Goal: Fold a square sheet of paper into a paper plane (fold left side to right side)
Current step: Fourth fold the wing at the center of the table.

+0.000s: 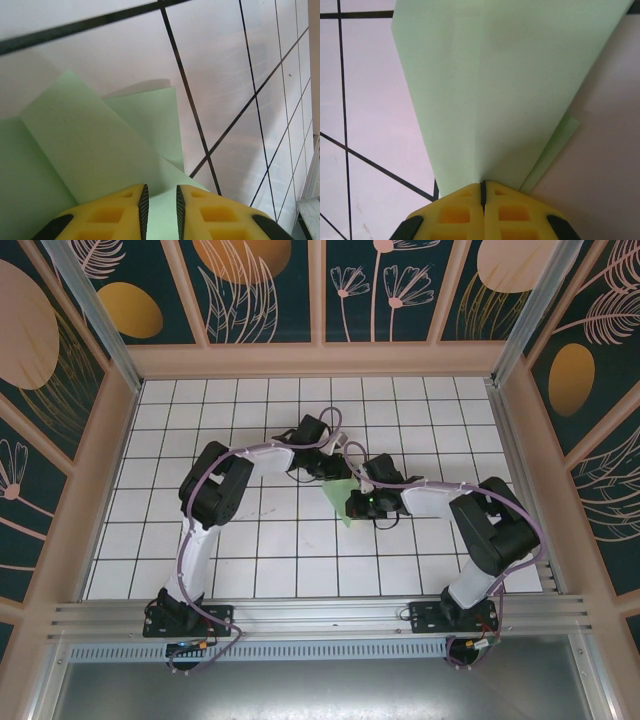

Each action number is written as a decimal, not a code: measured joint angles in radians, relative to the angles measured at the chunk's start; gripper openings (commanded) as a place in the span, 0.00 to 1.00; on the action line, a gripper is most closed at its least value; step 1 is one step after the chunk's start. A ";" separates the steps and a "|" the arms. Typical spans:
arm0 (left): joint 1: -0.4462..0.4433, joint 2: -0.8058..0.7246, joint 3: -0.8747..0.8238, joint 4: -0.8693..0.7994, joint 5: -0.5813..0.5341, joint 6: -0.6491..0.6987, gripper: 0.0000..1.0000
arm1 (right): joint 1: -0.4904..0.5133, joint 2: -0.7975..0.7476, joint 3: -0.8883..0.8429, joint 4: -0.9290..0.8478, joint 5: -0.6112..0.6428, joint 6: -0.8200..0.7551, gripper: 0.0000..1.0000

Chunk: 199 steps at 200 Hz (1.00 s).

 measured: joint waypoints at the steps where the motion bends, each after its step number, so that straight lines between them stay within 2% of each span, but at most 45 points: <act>1: 0.000 0.001 0.002 -0.001 0.001 0.000 0.28 | 0.000 0.000 0.000 0.001 0.000 0.000 0.00; 80: 0.042 0.076 0.142 -0.050 -0.022 0.018 0.29 | 0.000 0.002 0.000 0.003 0.002 0.000 0.00; 163: 0.051 0.175 0.347 -0.201 -0.024 0.018 0.30 | 0.000 0.002 0.000 0.014 0.018 -0.008 0.00; 199: 0.071 0.212 0.415 -0.204 -0.047 0.018 0.30 | 0.000 0.000 -0.003 0.013 0.019 -0.013 0.00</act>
